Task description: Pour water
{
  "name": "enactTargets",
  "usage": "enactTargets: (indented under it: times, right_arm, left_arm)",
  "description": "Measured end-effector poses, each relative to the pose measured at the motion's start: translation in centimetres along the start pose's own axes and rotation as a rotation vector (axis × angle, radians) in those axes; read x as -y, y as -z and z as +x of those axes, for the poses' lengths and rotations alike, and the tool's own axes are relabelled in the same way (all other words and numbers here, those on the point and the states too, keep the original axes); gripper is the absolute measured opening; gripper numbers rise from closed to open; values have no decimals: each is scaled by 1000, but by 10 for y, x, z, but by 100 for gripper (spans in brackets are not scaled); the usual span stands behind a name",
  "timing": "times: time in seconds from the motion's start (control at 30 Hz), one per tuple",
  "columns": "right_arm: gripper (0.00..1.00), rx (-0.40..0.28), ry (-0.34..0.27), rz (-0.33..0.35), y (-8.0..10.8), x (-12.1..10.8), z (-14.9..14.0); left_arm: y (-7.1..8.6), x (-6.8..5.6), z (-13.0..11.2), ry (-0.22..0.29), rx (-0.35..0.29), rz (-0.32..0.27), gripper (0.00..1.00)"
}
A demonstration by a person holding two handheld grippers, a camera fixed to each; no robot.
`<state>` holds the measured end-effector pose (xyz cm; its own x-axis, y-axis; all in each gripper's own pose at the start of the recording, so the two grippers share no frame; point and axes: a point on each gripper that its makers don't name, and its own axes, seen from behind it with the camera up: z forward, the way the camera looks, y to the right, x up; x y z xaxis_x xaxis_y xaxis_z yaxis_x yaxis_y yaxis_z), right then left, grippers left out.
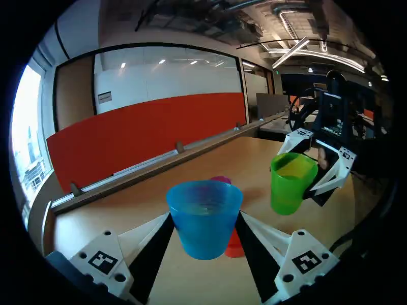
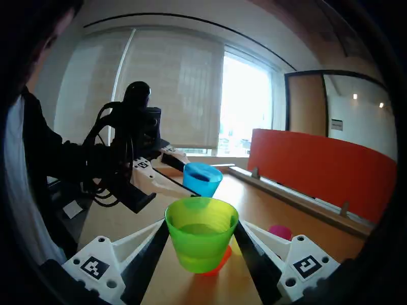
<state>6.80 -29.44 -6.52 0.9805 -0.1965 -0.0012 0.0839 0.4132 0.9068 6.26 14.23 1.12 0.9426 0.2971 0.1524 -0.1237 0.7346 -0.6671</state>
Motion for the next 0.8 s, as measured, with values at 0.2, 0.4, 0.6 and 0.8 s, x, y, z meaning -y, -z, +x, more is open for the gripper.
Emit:
enactTargets:
  times: [0.2, 0.4, 0.6, 0.8]
  right_arm:
    - [90, 27, -11, 9, 3, 0, -9]
    - [90, 58, -17, 15, 5, -2, -16]
    - [90, 91, -17, 26, 6, -1, -25]
    - [90, 121, -15, 33, 8, -3, -34]
  left_arm:
    - [0, -5, -11, -11, 39, -19, 81]
    - [0, -8, -25, -36, 88, -34, 82]
    - [0, -12, -36, -55, 125, -47, 82]
    - [0, -14, -45, -66, 155, -57, 82]
